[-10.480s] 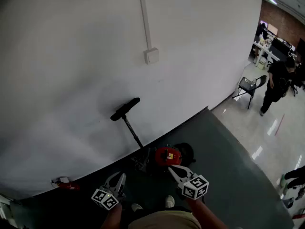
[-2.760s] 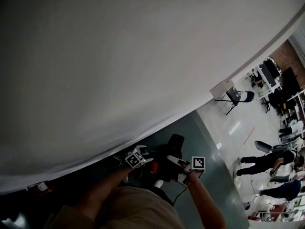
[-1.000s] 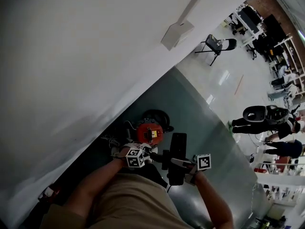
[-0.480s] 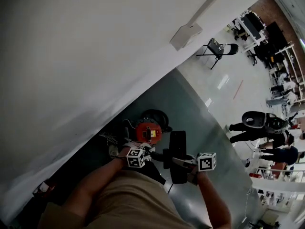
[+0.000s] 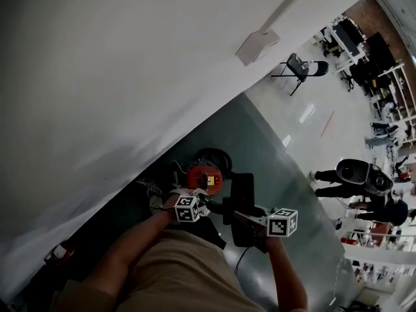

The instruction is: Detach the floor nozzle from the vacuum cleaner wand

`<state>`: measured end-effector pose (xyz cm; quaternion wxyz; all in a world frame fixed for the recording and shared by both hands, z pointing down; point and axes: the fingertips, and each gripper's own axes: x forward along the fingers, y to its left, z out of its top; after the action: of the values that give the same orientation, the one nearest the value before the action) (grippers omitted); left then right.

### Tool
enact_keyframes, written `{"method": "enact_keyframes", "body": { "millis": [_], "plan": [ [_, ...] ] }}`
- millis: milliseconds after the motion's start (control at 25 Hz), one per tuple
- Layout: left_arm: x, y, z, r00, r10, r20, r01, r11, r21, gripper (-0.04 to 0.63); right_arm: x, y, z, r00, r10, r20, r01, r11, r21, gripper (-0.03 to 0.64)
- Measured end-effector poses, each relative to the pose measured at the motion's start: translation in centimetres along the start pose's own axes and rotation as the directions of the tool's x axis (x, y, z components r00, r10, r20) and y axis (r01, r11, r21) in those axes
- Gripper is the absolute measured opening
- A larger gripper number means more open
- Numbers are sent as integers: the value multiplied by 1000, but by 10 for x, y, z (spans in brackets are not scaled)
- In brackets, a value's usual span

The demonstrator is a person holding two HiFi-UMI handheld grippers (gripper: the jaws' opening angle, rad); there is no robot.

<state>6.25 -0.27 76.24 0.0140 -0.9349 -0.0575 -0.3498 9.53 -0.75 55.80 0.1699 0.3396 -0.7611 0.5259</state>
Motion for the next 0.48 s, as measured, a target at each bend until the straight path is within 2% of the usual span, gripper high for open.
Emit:
{"method": "enact_keyframes", "body": {
  "millis": [40,80,120,160,200,240,280,320,360,400,440,480],
  "plan": [
    [-2,-3,0,1000,5,-12,-5,1000,4,146,-1,-1,-1,996,82,29,-83,995,63,233],
    [-3,-5,2,1000,6,-27,-6,1000,13,144,-4,-4,-1,976,199,93,-212,964,159,233],
    [-2,-7,5,999,3,-42,-1,1000,25,144,-8,-8,-1,932,314,183,-353,901,251,232],
    [0,-7,8,998,-4,-55,6,999,38,144,-12,-14,-1,881,388,270,-461,832,309,229],
    [3,-6,10,998,-12,-63,15,999,46,144,-15,-19,-3,855,408,321,-505,797,331,230],
    [7,-4,9,998,-19,-66,22,999,49,144,-16,-23,-5,866,378,327,-480,813,330,229],
    [11,-2,6,998,-23,-63,26,999,48,144,-16,-22,-7,906,307,291,-392,868,304,224],
    [12,0,3,998,-22,-56,25,999,44,145,-16,-18,-6,953,201,229,-257,933,251,224],
    [10,2,3,999,-17,-45,19,999,36,146,-16,-13,-5,983,85,166,-115,977,177,224],
    [8,4,4,999,-8,-32,9,1000,25,146,-18,-8,-2,992,4,125,-18,993,113,225],
    [5,5,8,1000,3,-25,-3,1000,17,146,-20,-7,2,993,-9,117,-2,996,94,225],
    [4,5,11,1000,12,-24,-11,1000,18,146,-23,-9,4,988,51,144,-71,988,134,225]
  ]
}}
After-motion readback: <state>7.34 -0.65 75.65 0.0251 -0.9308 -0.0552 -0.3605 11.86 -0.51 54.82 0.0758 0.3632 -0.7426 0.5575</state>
